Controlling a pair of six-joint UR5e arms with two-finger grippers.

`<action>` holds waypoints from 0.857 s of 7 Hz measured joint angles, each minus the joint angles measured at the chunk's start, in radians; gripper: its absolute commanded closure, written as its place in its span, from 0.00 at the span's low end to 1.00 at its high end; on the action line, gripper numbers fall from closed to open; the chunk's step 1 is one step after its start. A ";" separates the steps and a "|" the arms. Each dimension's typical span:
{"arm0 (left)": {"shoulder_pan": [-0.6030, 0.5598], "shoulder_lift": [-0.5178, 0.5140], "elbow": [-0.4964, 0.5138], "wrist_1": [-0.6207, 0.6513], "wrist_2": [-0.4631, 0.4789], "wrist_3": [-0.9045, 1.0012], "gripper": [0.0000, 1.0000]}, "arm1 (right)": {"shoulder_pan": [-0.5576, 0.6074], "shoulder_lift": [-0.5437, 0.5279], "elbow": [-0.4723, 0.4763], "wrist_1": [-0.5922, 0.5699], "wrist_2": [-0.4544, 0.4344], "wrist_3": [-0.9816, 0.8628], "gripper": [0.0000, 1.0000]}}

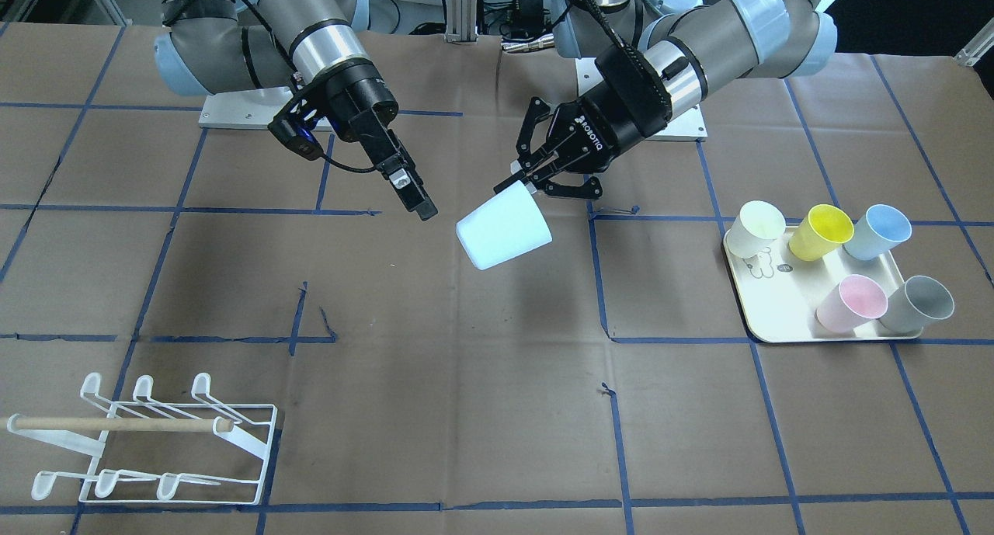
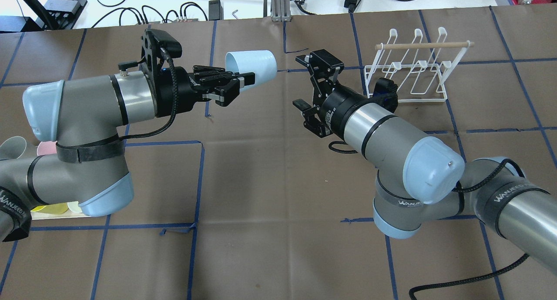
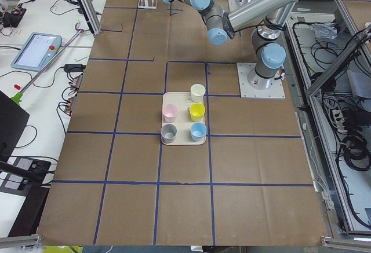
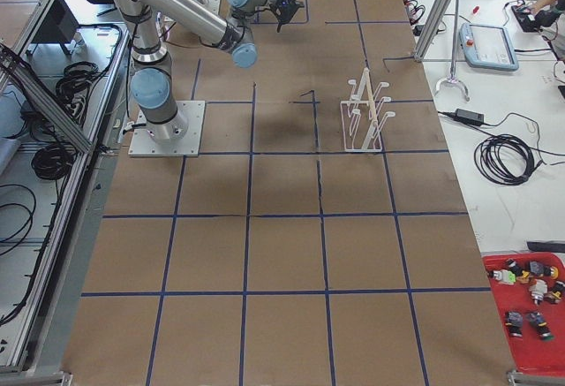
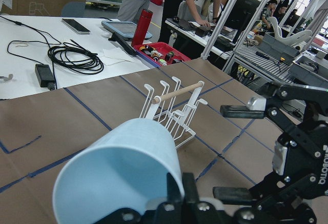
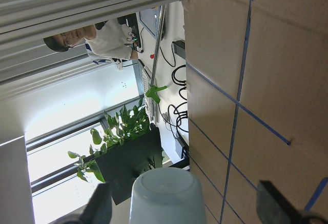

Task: Transfer IKEA cup to right arm and place on rack

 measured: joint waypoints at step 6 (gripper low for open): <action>-0.035 -0.006 0.002 0.001 0.001 -0.004 1.00 | 0.049 0.030 -0.074 0.076 -0.031 0.029 0.01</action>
